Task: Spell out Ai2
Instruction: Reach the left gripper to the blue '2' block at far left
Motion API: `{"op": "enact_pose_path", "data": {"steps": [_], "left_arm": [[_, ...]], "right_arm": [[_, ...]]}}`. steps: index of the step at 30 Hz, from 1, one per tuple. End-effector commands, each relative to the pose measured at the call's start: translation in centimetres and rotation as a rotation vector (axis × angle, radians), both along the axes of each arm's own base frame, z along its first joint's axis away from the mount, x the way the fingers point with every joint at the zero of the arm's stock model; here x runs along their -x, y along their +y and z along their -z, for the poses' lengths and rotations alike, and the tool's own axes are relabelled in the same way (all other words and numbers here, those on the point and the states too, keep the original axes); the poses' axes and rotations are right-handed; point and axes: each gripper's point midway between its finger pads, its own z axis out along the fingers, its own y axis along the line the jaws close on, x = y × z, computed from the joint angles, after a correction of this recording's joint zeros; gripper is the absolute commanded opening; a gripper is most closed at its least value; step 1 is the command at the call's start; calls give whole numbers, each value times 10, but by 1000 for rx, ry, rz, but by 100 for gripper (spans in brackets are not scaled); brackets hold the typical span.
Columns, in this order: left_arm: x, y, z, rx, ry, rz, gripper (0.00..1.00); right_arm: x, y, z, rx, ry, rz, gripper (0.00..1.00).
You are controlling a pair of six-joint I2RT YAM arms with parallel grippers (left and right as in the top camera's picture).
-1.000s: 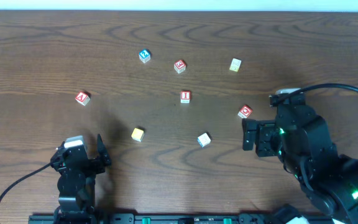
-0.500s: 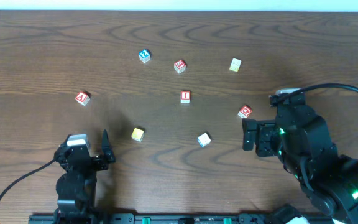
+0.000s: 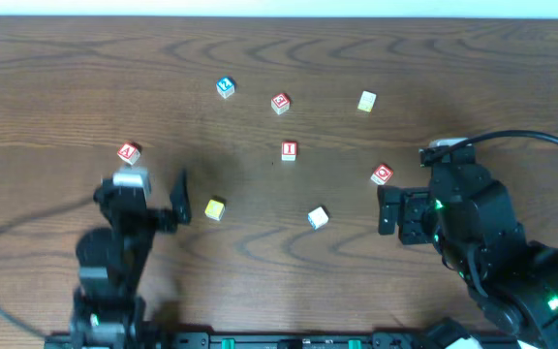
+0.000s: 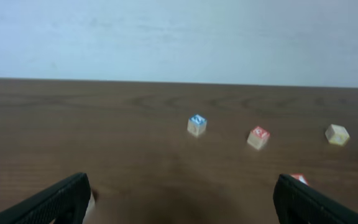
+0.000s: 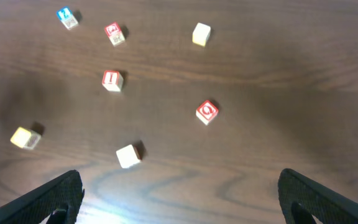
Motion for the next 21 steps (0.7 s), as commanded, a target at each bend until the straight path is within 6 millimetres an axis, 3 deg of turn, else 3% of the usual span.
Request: {"op": "enact_pose_path", "data": {"steps": [1, 8, 15, 21], "left_arm": [[-41, -3, -28, -28, 39, 20, 95], [-154, -25, -45, -2, 150, 113, 95], [-258, -47, -38, 3, 283, 159, 95], [-304, -84, -2, -17, 392, 217, 95]], "right_arm": [[-1, -3, 0, 18, -5, 4, 99], [-1, -3, 0, 18, -5, 4, 99], [-1, -3, 0, 18, -5, 4, 99], [-1, -3, 0, 18, -5, 4, 99]]}}
